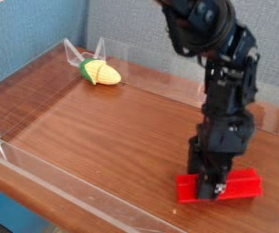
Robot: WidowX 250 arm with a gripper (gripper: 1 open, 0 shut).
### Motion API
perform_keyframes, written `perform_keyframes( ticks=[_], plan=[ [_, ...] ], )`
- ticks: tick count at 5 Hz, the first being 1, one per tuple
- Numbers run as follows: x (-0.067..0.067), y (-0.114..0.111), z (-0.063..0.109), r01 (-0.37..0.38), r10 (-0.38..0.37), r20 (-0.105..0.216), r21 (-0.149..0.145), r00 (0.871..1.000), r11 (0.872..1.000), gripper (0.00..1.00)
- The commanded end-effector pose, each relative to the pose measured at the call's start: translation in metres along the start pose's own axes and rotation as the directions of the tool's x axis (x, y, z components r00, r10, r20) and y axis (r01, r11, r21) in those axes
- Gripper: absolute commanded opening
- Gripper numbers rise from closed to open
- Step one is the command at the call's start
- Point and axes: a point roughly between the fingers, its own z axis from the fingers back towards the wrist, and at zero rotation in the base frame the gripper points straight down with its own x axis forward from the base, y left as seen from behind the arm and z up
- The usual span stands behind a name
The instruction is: Put the red object to the right side of the table
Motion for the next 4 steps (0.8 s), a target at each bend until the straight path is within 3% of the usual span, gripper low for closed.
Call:
perform_keyframes(
  ticks=[1,3,4],
  plan=[
    [-0.002,0.002,0.033,-0.013,0.007,0.071,0.085,0.997,0.996,1.0],
    [-0.014,-0.007,0.059,-0.023,0.01,0.083,0.167,0.997,0.986,1.0],
    [-0.009,-0.008,0.058,-0.083,0.064,0.105,0.184,0.992,0.979,1.0]
  ],
)
